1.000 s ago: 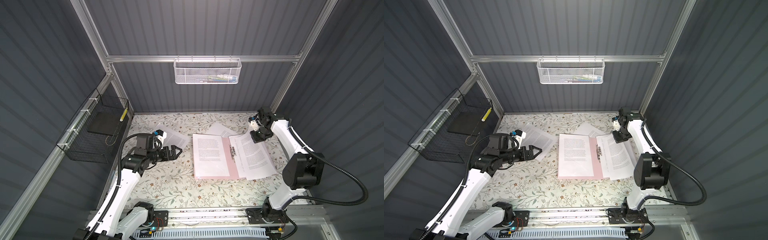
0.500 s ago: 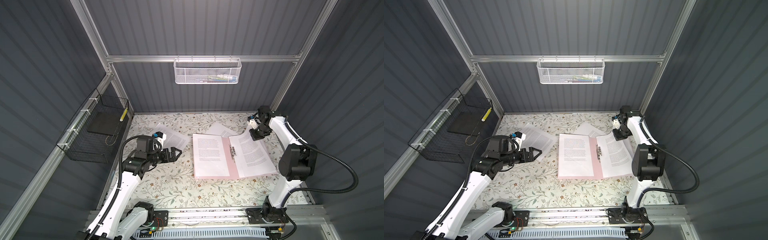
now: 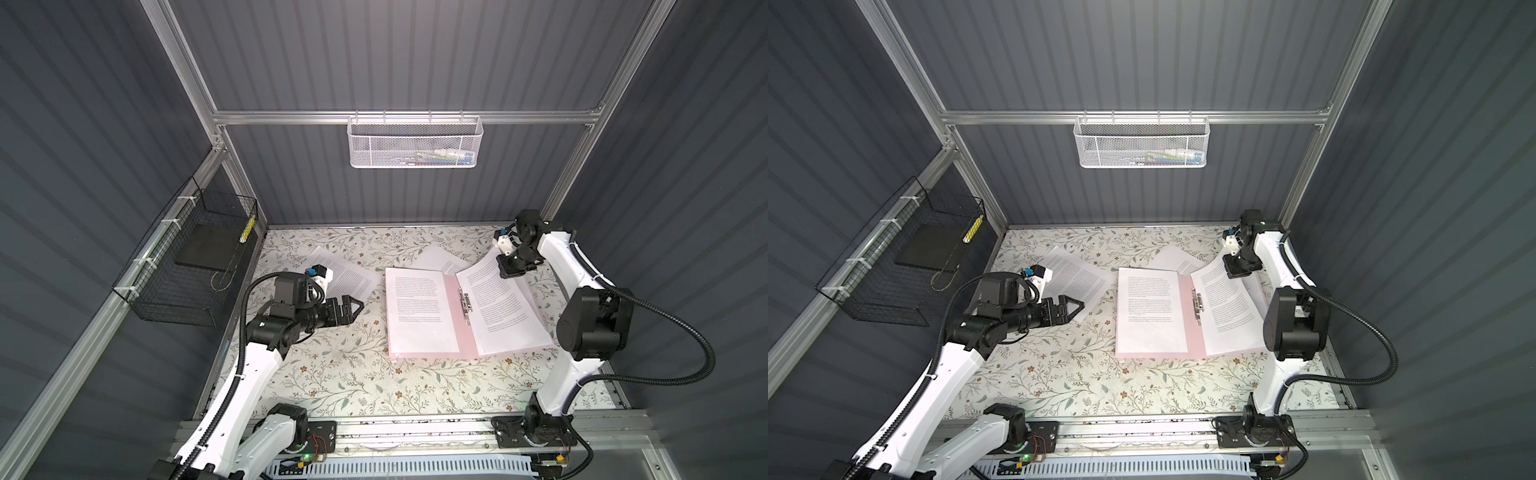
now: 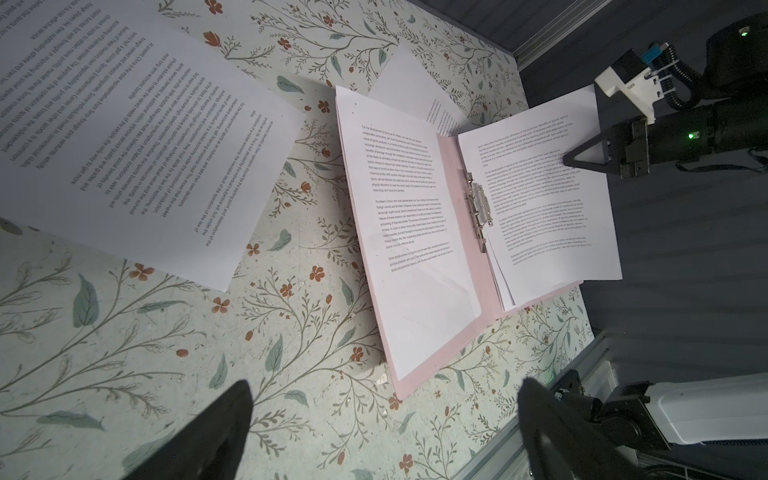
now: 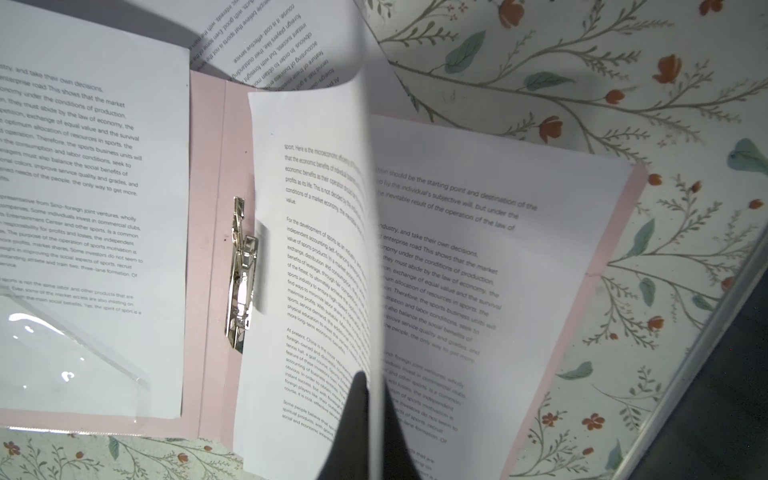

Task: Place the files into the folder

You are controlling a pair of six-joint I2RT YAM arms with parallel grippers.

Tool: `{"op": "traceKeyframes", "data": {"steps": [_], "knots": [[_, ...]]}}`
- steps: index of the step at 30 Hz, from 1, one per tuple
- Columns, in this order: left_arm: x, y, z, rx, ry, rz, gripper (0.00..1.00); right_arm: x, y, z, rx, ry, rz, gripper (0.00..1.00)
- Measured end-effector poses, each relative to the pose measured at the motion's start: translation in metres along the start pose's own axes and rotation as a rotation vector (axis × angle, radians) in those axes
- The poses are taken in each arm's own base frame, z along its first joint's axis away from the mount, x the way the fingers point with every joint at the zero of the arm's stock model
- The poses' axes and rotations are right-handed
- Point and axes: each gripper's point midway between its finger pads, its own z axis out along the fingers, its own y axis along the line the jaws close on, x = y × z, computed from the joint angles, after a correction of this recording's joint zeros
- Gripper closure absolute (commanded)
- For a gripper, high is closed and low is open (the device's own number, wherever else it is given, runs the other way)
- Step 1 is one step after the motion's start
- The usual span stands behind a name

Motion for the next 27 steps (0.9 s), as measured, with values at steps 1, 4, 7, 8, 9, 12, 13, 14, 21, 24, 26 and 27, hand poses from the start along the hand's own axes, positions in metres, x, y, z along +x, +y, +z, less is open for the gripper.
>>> {"op": "traceKeyframes", "data": {"steps": [1,4,7,8,9,12,13,14,21,24,26,27], "knots": [[0.0,0.0,0.0,0.0,0.0,0.0,0.0,-0.001,0.0,0.001,-0.002,-0.001,0.009,1.0],[0.0,0.0,0.0,0.0,-0.002,0.001,0.0,-0.001,0.0,0.004,-0.007,0.001,0.028,1.0],[-0.001,0.0,0.0,-0.002,-0.005,0.002,0.0,-0.001,-0.001,0.005,-0.008,0.002,0.036,1.0],[-0.001,0.001,0.0,-0.002,-0.006,0.002,0.0,-0.001,-0.001,0.005,-0.008,0.002,0.036,1.0],[-0.001,0.001,0.0,-0.004,-0.007,0.002,0.0,-0.001,-0.001,0.005,-0.008,0.002,0.036,1.0],[-0.001,0.001,0.0,-0.005,-0.007,0.003,0.0,-0.001,-0.001,0.005,-0.01,0.003,0.034,1.0],[-0.001,0.001,0.0,-0.005,-0.007,0.003,0.0,-0.001,-0.001,0.005,-0.01,0.003,0.031,1.0],[-0.001,0.001,0.0,-0.005,-0.007,0.003,0.0,-0.001,-0.002,0.005,-0.01,0.003,0.03,1.0],[-0.001,0.001,0.001,-0.005,-0.007,0.003,0.0,0.005,-0.004,0.008,-0.012,0.019,0.022,1.0],[-0.002,0.001,0.001,-0.005,-0.008,0.007,0.0,0.008,-0.004,0.01,-0.012,0.028,0.013,1.0],[-0.002,0.001,0.001,-0.005,-0.008,0.007,0.0,0.009,-0.005,0.01,-0.012,0.032,0.008,1.0],[-0.002,0.001,0.001,-0.005,-0.008,0.007,0.0,0.01,-0.005,0.011,-0.011,0.033,0.007,1.0]]}}
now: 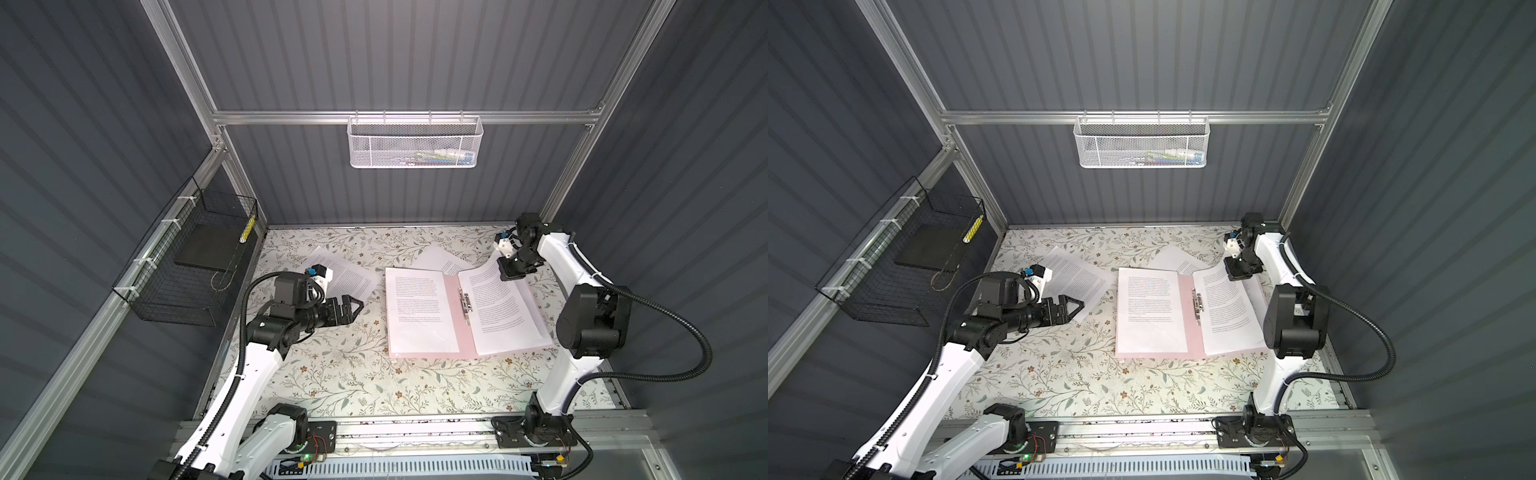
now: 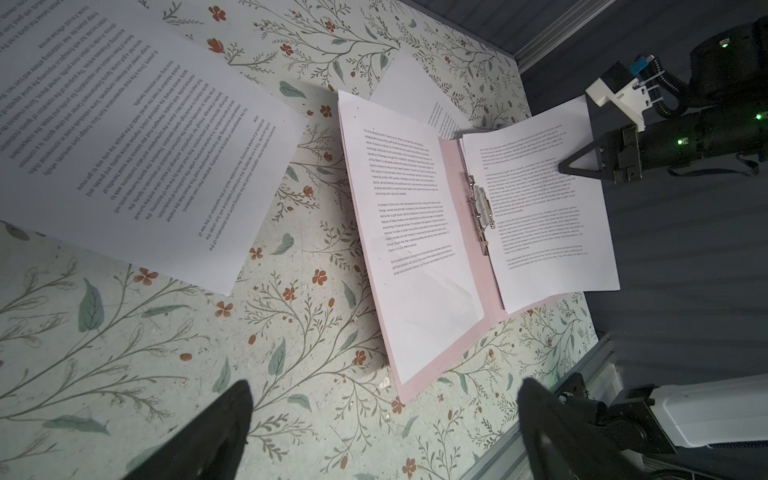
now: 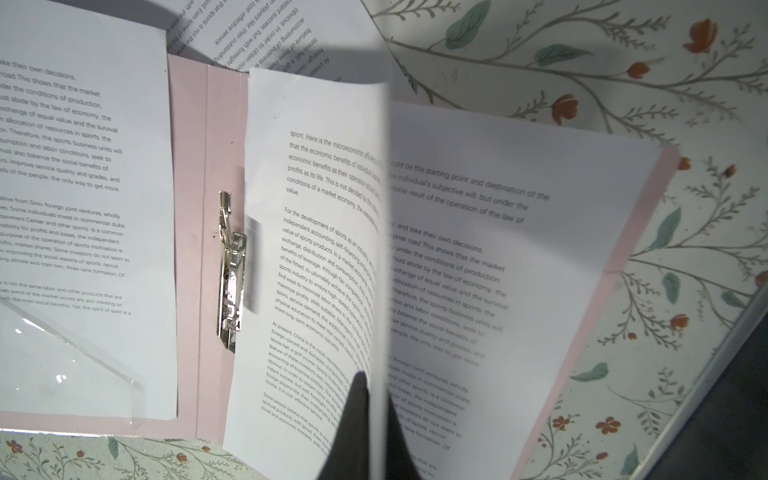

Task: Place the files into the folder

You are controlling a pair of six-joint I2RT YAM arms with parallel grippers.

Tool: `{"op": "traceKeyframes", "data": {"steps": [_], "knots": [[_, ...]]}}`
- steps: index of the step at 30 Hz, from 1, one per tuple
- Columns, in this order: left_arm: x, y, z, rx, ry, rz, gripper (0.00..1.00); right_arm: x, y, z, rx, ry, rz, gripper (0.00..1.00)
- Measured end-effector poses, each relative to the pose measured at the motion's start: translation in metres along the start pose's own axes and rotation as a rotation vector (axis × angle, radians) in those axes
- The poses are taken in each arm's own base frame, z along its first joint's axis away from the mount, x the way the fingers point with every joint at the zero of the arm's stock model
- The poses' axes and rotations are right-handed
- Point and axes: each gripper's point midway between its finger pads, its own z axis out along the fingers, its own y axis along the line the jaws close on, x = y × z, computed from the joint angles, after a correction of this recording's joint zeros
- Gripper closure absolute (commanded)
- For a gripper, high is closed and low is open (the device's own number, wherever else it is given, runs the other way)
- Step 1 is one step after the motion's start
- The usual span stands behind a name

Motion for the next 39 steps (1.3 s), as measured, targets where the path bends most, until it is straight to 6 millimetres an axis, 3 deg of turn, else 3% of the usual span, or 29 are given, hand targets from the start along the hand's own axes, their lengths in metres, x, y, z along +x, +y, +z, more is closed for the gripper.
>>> {"op": "traceKeyframes", "data": {"steps": [39], "knots": [[0.0003,0.0016,0.0019,-0.005,0.005,0.0,0.0,0.0005,0.0048,0.002,-0.002,-0.004,-0.063,1.0]]}}
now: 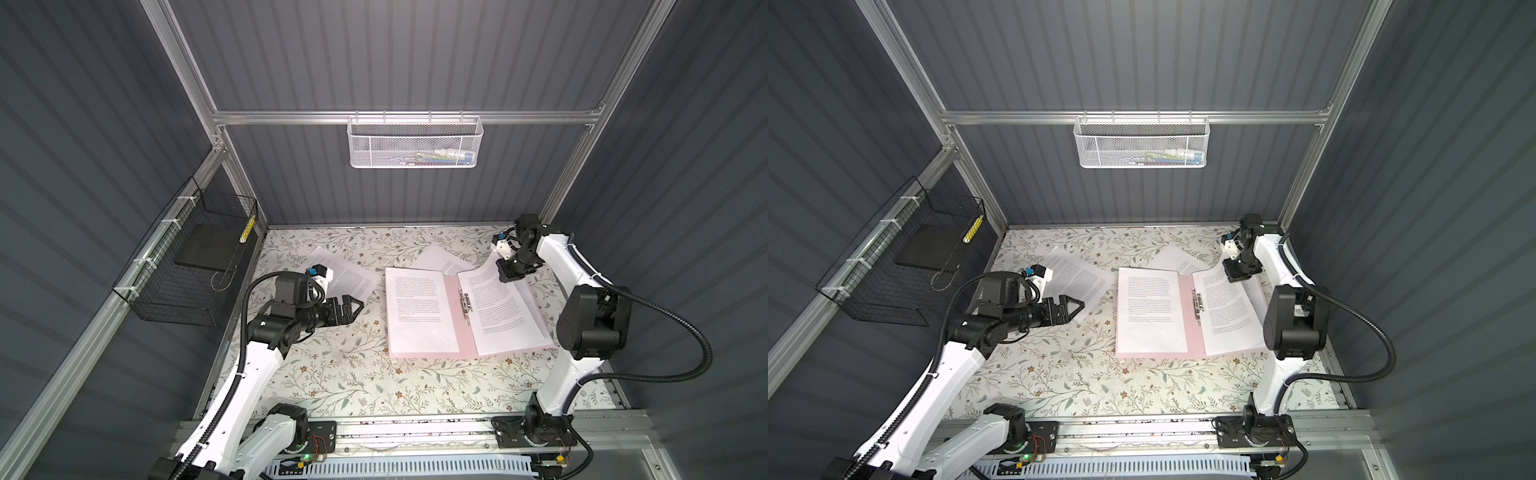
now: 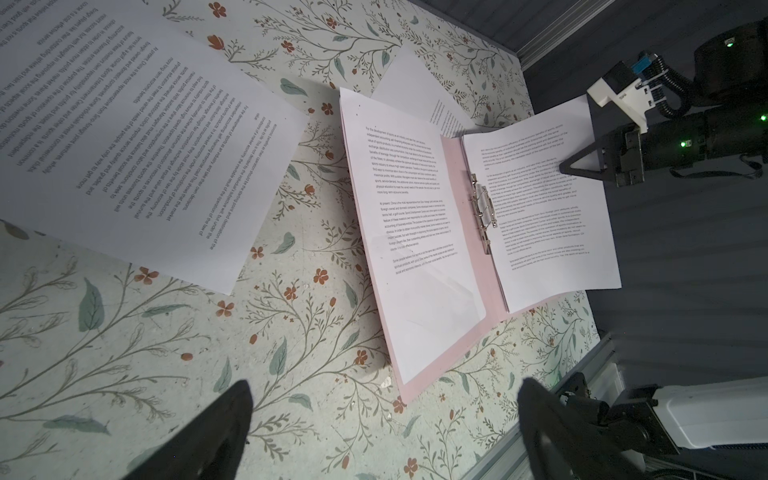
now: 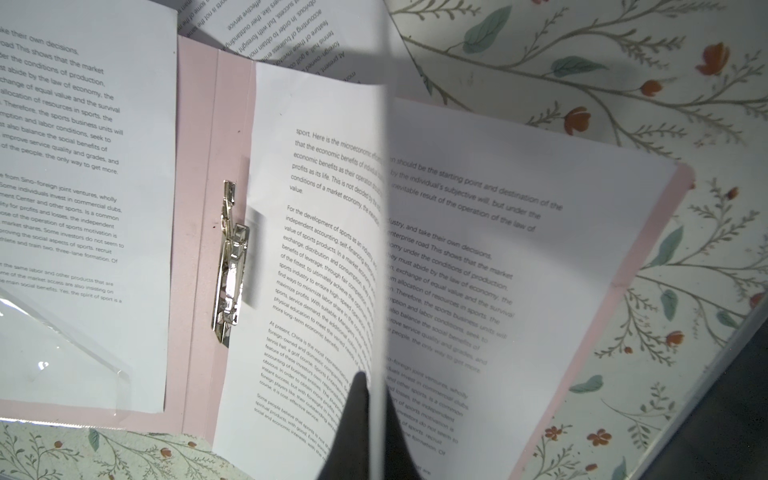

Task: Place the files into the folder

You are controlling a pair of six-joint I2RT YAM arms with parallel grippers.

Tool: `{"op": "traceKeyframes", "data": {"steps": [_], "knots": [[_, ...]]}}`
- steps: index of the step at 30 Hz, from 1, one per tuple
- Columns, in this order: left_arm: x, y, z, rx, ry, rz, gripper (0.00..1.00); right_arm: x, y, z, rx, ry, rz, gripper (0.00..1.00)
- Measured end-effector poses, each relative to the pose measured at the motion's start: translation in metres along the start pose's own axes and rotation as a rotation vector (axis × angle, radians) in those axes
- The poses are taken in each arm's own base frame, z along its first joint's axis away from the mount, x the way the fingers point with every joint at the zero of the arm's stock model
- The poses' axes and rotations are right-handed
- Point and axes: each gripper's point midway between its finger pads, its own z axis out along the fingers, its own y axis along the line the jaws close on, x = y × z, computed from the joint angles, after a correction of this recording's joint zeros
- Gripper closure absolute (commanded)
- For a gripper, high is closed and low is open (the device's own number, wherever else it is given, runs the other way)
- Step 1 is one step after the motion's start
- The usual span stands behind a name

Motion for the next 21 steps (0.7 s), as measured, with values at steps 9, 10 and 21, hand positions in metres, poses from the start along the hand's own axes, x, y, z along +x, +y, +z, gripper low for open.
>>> {"op": "traceKeyframes", "data": {"steps": [9,10,21], "knots": [[0.0,0.0,0.0,0.0,0.0,0.0,0.0,0.001,-0.001,0.0,0.003,0.002,0.006,0.03],[0.0,0.0,0.0,0.0,0.0,0.0,0.0,0.001,-0.001,0.0,0.007,0.003,0.006,0.01],[0.0,0.001,0.0,-0.005,-0.002,0.0,0.0,0.003,-0.016,0.006,0.088,0.014,0.02,0.01]]}}
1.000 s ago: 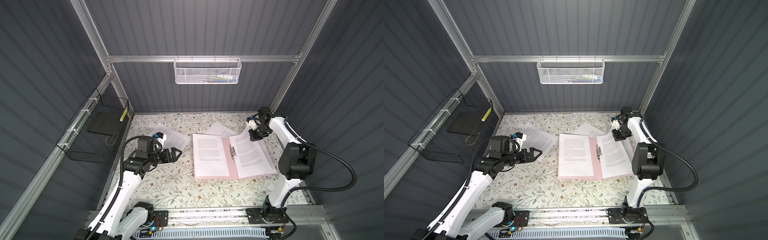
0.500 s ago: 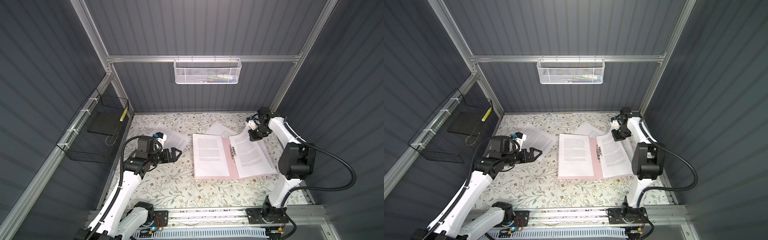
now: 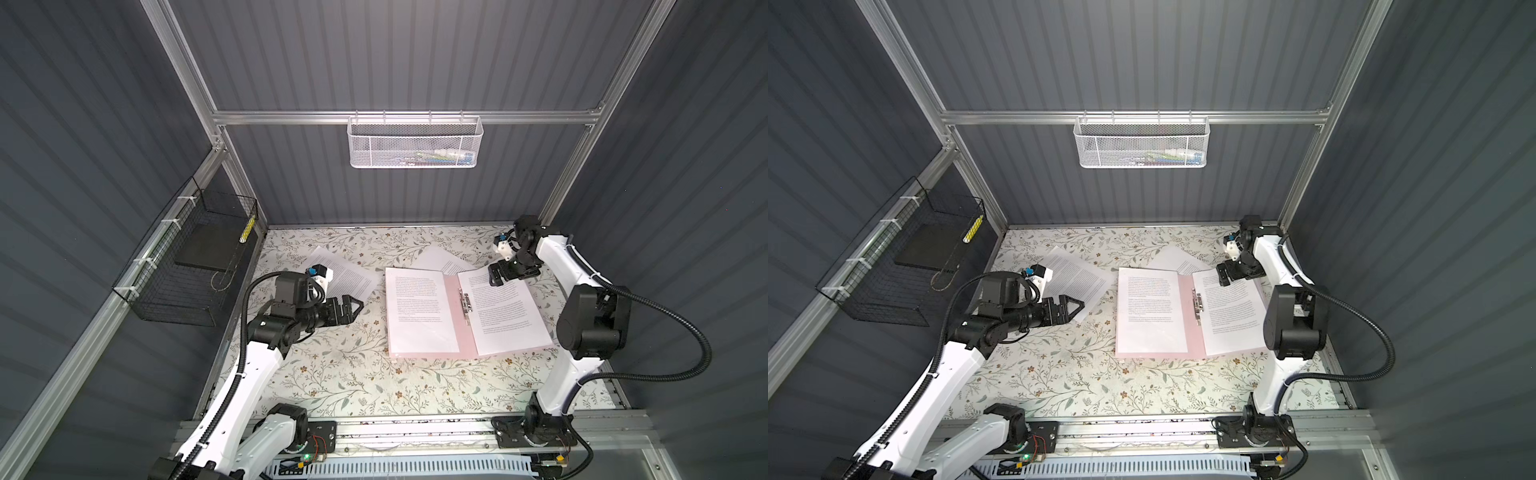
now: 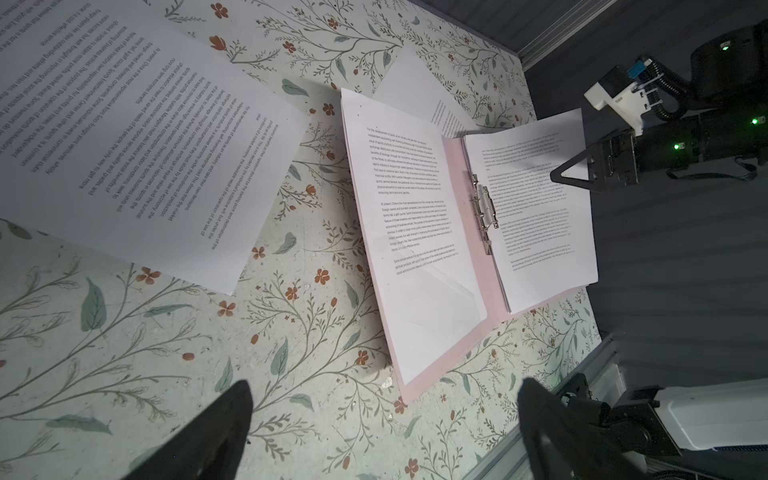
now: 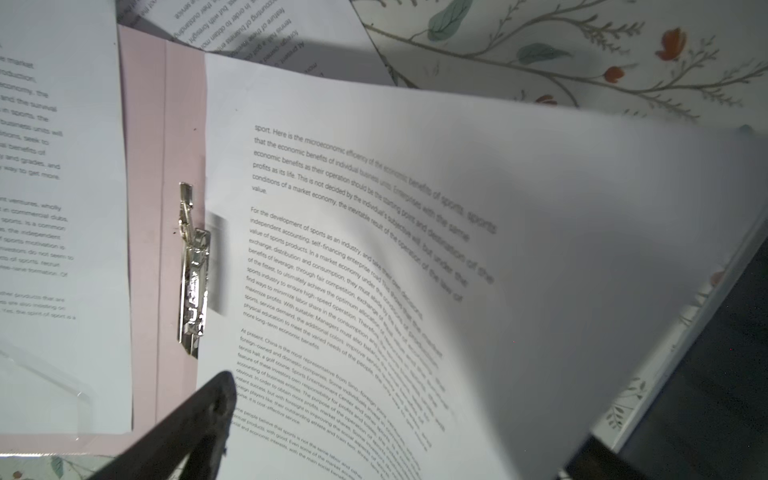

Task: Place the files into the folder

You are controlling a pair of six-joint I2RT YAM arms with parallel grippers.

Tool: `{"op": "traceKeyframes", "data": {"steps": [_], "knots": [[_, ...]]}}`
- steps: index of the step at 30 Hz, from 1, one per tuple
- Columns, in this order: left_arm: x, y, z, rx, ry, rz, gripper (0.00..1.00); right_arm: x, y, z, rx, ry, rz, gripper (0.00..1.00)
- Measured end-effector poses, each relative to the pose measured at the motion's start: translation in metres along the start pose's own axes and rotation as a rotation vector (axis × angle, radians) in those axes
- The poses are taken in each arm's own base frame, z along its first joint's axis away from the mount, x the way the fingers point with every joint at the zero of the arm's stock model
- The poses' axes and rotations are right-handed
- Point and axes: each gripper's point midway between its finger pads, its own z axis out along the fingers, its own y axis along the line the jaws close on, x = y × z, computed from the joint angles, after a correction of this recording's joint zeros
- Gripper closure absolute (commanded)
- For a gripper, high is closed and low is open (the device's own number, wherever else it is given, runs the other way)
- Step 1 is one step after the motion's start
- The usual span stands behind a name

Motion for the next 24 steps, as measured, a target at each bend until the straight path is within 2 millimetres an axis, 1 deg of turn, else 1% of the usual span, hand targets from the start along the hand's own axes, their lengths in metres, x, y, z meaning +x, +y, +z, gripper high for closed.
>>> {"op": "traceKeyframes", "data": {"steps": [5,8,10,11,13,15,18,19,21,23,24], "knots": [[0.0,0.001,0.0,-0.007,-0.002,0.0,0.0,0.001,-0.017,0.002,0.091,-0.008,0.032,0.01],[-0.001,0.004,0.0,-0.021,-0.007,0.0,0.0,0.0,-0.031,-0.006,0.168,-0.053,0.07,0.01],[-0.002,0.006,0.0,-0.036,-0.01,0.0,0.0,-0.001,-0.04,-0.021,0.23,-0.112,0.112,0.01],[-0.002,0.008,0.0,-0.043,-0.011,0.0,0.0,-0.003,-0.046,-0.034,0.266,-0.156,0.139,0.01],[-0.002,0.01,0.0,-0.058,-0.015,0.001,0.0,-0.009,-0.052,-0.06,0.318,-0.254,0.19,0.01],[-0.003,0.014,0.0,-0.081,-0.02,0.0,0.0,-0.017,-0.058,-0.093,0.362,-0.382,0.259,0.01],[-0.001,0.023,0.005,-0.117,-0.002,-0.013,0.0,-0.023,-0.058,-0.136,0.38,-0.563,0.328,0.01],[0.001,0.026,0.007,-0.129,0.01,-0.019,0.0,-0.023,-0.057,-0.147,0.381,-0.613,0.348,0.01],[0.004,0.034,0.013,-0.158,0.043,-0.036,0.0,-0.017,-0.056,-0.164,0.378,-0.699,0.408,0.01],[0.004,0.04,0.02,-0.181,0.074,-0.053,0.0,-0.013,-0.056,-0.173,0.369,-0.772,0.474,0.01],[0.002,0.043,0.024,-0.194,0.085,-0.061,0.0,-0.009,-0.056,-0.173,0.361,-0.797,0.506,0.01]]}}
